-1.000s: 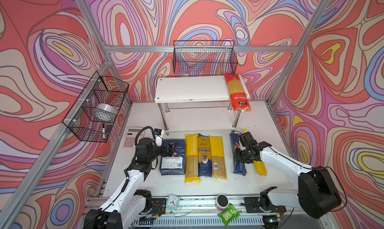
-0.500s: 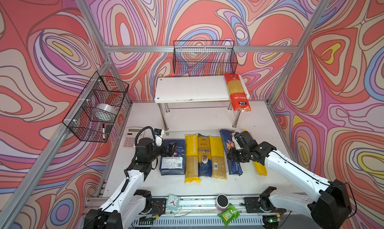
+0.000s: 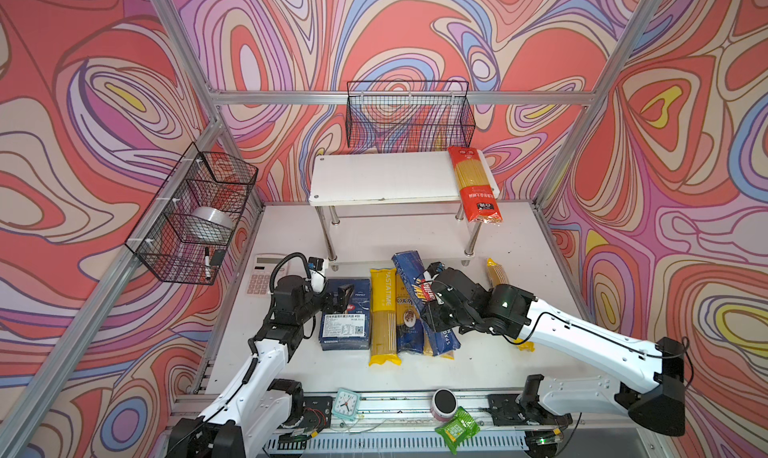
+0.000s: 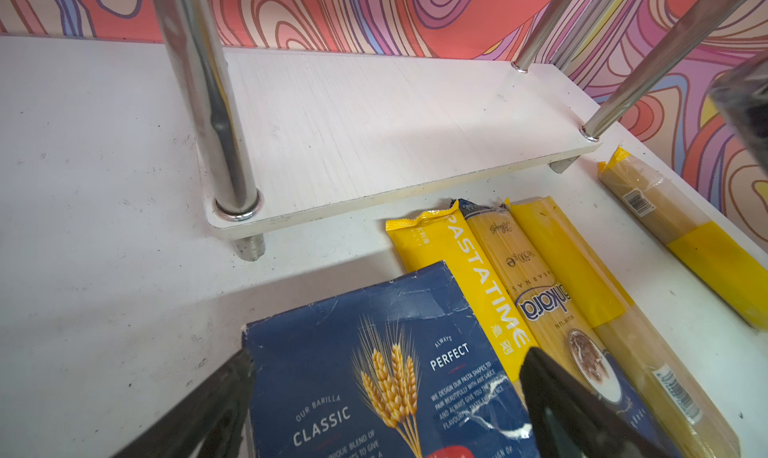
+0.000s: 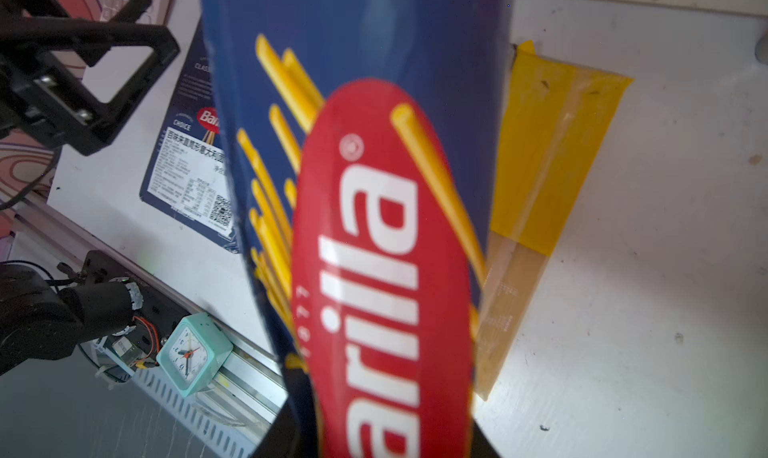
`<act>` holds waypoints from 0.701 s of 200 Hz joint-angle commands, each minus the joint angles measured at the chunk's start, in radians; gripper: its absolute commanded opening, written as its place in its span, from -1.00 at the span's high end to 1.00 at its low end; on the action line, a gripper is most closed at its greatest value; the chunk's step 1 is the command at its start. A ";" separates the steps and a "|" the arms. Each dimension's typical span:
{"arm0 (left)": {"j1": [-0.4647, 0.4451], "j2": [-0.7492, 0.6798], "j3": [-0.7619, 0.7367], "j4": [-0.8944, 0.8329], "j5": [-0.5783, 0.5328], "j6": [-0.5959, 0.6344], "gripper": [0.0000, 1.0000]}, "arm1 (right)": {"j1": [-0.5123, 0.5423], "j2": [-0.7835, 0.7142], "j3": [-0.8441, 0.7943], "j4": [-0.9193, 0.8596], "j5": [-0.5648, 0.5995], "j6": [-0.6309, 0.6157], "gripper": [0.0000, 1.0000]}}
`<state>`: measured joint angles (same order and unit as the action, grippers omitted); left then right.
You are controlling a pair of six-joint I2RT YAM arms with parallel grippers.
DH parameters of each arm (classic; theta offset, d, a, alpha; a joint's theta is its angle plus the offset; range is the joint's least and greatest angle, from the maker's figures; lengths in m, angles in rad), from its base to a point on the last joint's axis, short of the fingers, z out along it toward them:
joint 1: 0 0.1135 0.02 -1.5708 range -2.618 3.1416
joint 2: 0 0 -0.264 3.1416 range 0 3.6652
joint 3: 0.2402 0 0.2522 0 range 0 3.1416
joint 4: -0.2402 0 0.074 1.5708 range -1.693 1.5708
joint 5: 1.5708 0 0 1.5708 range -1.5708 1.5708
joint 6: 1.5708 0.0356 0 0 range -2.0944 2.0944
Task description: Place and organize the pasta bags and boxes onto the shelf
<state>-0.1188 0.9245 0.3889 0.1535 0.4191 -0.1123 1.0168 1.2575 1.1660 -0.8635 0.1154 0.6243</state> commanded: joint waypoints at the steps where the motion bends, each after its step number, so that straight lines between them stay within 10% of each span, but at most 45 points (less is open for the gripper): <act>1: -0.004 0.017 0.020 0.009 0.001 0.004 -1.00 | 0.053 0.015 0.116 0.059 0.133 -0.028 0.26; 140: -0.004 -0.018 -0.001 0.017 0.012 0.009 -1.00 | 0.075 0.246 0.725 -0.283 0.249 -0.131 0.25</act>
<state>-0.1188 0.9119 0.3985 0.1539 0.4335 -0.1085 1.0927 1.4818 1.7493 -1.1179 0.2878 0.5194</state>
